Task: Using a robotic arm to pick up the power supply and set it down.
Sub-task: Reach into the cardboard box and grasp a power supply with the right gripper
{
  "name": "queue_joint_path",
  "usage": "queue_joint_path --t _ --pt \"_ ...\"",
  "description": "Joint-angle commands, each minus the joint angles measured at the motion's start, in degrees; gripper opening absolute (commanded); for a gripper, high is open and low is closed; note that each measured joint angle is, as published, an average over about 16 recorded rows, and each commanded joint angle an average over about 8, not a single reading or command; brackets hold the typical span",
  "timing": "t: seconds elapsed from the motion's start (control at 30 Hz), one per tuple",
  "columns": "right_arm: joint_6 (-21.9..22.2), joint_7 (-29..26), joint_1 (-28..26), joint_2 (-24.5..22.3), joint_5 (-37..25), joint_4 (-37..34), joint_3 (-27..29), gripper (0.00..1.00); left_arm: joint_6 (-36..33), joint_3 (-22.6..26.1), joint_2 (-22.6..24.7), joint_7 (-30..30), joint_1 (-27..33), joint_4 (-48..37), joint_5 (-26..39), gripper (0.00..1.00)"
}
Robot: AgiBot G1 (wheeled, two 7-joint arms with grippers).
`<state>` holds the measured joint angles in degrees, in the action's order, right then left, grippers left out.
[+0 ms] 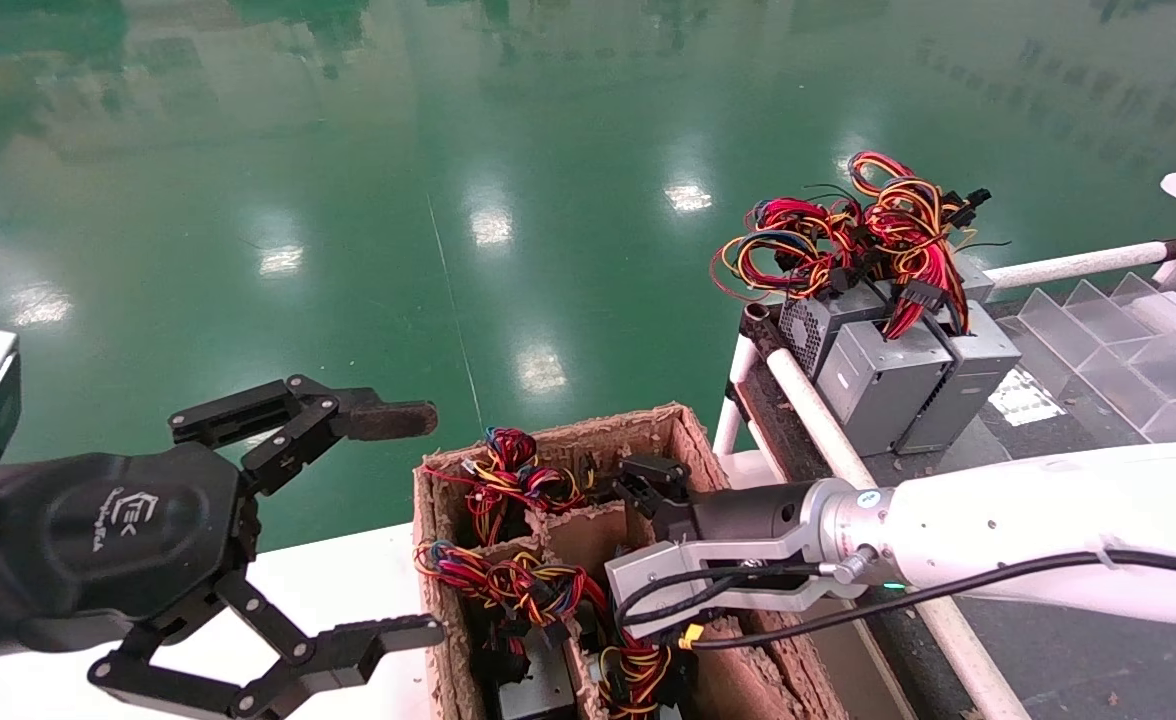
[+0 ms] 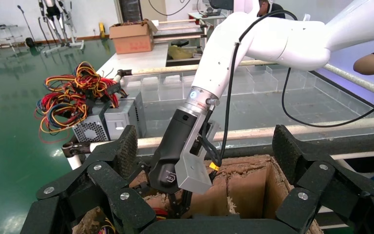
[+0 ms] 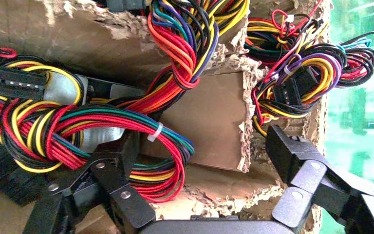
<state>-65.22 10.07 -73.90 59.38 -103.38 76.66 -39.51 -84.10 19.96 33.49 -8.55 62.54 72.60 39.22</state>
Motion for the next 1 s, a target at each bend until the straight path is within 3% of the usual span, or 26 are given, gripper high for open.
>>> queue_joint_path --t 0.03,0.57,1.0 --pt "0.2 0.0 0.0 0.2 -0.3 0.0 -0.1 0.00 0.0 0.0 0.0 0.0 0.0 0.0 0.0 1.00" --pt "0.6 2.1 1.2 -0.6 0.8 0.2 0.2 0.00 0.0 0.0 0.0 0.0 0.0 0.0 0.0 1.00" --pt "4.3 4.7 2.6 -0.8 0.8 0.4 1.2 0.00 0.0 0.0 0.0 0.0 0.0 0.0 0.0 1.00"
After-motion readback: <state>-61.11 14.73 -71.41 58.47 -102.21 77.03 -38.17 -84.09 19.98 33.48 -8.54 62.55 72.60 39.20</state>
